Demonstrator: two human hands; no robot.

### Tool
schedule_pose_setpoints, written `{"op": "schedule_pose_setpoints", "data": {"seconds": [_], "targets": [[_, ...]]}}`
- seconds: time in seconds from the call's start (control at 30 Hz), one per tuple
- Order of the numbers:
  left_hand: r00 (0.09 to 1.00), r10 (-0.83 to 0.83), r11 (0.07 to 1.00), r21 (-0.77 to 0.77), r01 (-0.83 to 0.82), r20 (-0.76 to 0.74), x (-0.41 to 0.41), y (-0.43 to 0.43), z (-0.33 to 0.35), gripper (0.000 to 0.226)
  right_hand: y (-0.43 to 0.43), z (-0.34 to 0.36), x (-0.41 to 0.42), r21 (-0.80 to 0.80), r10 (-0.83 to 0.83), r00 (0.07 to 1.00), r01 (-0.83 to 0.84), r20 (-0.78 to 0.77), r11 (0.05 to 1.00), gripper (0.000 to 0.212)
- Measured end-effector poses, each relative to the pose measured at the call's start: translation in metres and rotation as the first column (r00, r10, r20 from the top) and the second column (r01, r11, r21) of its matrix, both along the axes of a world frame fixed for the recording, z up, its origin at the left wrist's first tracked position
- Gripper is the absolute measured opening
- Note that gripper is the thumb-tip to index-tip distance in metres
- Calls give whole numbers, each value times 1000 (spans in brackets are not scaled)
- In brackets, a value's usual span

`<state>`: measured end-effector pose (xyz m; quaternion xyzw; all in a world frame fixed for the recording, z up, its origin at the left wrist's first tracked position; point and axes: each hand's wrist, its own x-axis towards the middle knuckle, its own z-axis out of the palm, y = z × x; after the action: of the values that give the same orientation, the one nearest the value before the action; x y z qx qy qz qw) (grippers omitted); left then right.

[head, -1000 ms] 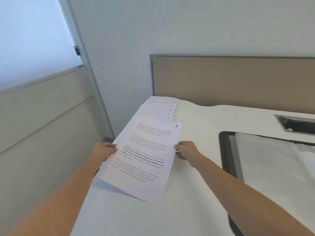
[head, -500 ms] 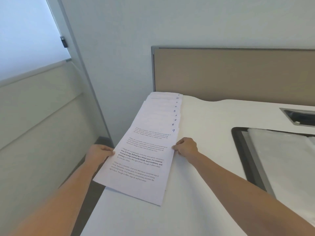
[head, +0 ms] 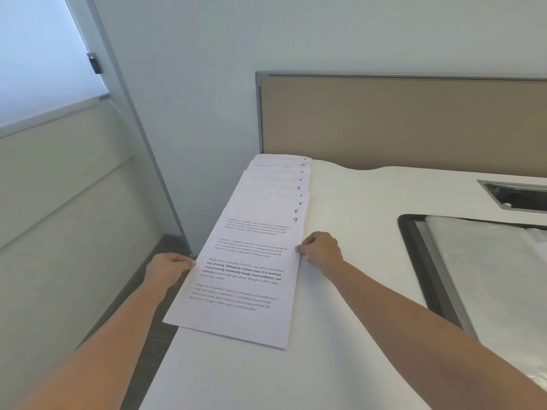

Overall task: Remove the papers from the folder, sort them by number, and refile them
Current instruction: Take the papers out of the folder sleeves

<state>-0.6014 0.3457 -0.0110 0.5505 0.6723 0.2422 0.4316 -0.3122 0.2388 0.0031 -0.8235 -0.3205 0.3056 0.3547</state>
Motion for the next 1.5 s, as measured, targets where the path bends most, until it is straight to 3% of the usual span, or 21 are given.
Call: {"op": "schedule_pose_setpoints", "data": {"seconds": [0.27,0.53,0.7,0.83,0.97,1.2,1.5], "targets": [[998,63,995,79,-61,-12,7,0,1,10,1,-3,2,33,-21,1000,21,-22,999,23],[979,32,955,296,30,-202,35,-19,16,14,-9,-4,7,47,7,999,-5,-46,999,18],[948,-124,919,328,221,-292,74,-45,20,11,-26,-2,18,14,85,993,-86,87,996,18],[939,-193,894,344,288,-286,106,-66,22,14,-48,1,36,-35,158,952,-155,260,987,4],[935,-240,882,344,323,-262,137,-88,22,13,-76,5,66,-44,164,914,-159,372,986,7],[910,-368,845,339,413,-191,221,-146,24,10,-151,11,144,55,39,871,-76,489,996,12],[837,-524,761,355,543,-156,362,-261,22,8,-286,6,292,131,-215,874,174,437,976,19]]}}
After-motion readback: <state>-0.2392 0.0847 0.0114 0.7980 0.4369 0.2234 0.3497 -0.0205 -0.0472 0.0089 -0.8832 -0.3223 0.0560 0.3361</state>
